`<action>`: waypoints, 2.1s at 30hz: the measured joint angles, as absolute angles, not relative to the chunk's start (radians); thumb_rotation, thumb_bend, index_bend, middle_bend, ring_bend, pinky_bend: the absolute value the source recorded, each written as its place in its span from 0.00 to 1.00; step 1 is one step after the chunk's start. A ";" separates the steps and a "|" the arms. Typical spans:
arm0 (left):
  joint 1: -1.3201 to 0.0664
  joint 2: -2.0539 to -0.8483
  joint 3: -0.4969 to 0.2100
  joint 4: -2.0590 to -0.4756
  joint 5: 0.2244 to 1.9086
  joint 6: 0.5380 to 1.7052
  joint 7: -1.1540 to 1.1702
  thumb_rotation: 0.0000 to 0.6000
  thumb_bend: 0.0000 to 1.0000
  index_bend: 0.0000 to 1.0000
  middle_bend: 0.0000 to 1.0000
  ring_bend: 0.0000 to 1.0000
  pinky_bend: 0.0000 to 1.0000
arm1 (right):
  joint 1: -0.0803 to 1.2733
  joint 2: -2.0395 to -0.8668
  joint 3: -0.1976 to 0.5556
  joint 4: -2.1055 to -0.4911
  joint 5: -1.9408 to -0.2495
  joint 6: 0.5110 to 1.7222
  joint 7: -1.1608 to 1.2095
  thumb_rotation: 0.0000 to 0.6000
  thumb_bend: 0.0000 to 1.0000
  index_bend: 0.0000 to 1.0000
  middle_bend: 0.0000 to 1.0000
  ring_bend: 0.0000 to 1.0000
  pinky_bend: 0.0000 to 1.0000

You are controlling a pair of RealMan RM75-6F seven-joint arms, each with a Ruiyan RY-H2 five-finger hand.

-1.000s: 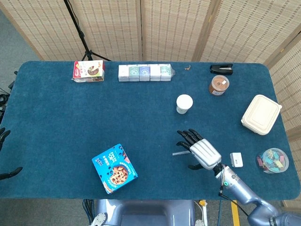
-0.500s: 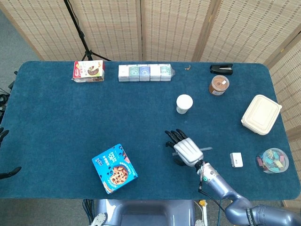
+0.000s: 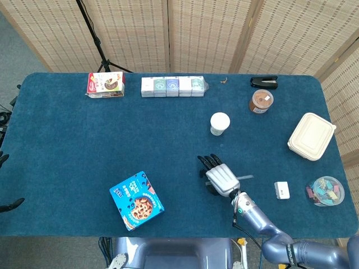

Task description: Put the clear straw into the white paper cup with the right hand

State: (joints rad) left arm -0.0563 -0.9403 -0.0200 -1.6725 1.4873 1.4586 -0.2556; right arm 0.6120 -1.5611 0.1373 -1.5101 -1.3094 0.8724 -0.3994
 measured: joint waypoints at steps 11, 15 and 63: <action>-0.055 -0.939 -0.020 -1.672 1.489 1.461 -0.260 1.00 0.01 0.00 0.00 0.00 0.00 | 0.630 -1.564 0.125 -1.512 -1.257 0.868 -0.435 1.00 0.47 0.41 0.00 0.00 0.00; -0.055 -0.939 -0.020 -1.671 1.489 1.459 -0.264 1.00 0.01 0.00 0.00 0.00 0.00 | 0.633 -1.573 0.119 -1.501 -1.254 0.874 -0.436 1.00 0.47 0.44 0.00 0.00 0.00; -0.053 -0.933 -0.016 -1.667 1.497 1.459 -0.279 1.00 0.01 0.00 0.00 0.00 0.00 | 0.631 -1.317 0.271 -1.752 -1.293 0.982 0.082 1.00 0.49 0.56 0.00 0.00 0.00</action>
State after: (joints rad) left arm -0.0532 -0.9332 -0.0156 -1.6671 1.4972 1.4592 -0.2787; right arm 0.6308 -1.3174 0.2705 -1.7521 -1.2929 0.9822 0.0823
